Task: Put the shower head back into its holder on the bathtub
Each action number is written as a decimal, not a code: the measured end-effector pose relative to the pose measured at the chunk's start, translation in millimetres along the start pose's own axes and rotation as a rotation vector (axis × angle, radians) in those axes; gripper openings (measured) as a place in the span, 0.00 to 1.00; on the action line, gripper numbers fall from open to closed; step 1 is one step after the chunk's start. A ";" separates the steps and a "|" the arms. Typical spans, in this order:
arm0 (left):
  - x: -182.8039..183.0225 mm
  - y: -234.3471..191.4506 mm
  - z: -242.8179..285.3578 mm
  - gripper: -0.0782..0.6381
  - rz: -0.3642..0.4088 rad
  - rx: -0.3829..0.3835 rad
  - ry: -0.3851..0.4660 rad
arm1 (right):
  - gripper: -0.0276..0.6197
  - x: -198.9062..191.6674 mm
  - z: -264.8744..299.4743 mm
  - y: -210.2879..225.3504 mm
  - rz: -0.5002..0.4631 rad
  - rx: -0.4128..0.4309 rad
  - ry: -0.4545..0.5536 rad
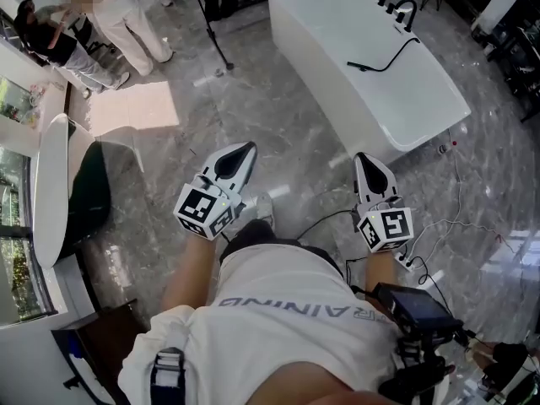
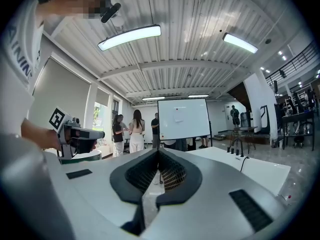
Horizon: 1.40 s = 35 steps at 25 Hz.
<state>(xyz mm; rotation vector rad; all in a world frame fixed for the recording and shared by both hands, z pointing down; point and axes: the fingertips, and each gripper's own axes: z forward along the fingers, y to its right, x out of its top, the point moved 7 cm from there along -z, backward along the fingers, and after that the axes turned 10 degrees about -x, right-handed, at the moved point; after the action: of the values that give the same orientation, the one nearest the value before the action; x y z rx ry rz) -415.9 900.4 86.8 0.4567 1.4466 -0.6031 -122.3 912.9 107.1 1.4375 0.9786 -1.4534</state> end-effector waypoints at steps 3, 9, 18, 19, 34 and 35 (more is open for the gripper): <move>-4.7 -20.1 12.2 0.13 -0.015 -0.013 0.000 | 0.06 -4.1 18.4 2.0 -0.003 -0.009 -0.018; -19.0 -86.3 70.5 0.13 -0.041 -0.059 0.014 | 0.06 -18.9 75.9 28.7 -0.024 -0.067 -0.058; -4.3 -234.2 121.7 0.13 -0.041 -0.058 0.024 | 0.06 -7.7 227.5 24.0 -0.049 -0.070 -0.094; -4.8 -250.4 124.4 0.13 -0.042 -0.057 0.021 | 0.06 -7.9 245.7 21.0 -0.051 -0.064 -0.096; -0.1 -373.5 139.0 0.13 -0.065 -0.070 0.007 | 0.06 4.6 377.8 -5.4 -0.062 -0.048 -0.111; 2.0 -378.0 141.7 0.13 -0.066 -0.073 0.010 | 0.06 6.1 384.0 -5.2 -0.065 -0.047 -0.111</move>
<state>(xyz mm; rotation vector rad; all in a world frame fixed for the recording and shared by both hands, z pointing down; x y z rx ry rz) -545.0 519.6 122.4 0.3562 1.4926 -0.5987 -256.1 553.0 113.9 1.2886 0.9915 -1.5304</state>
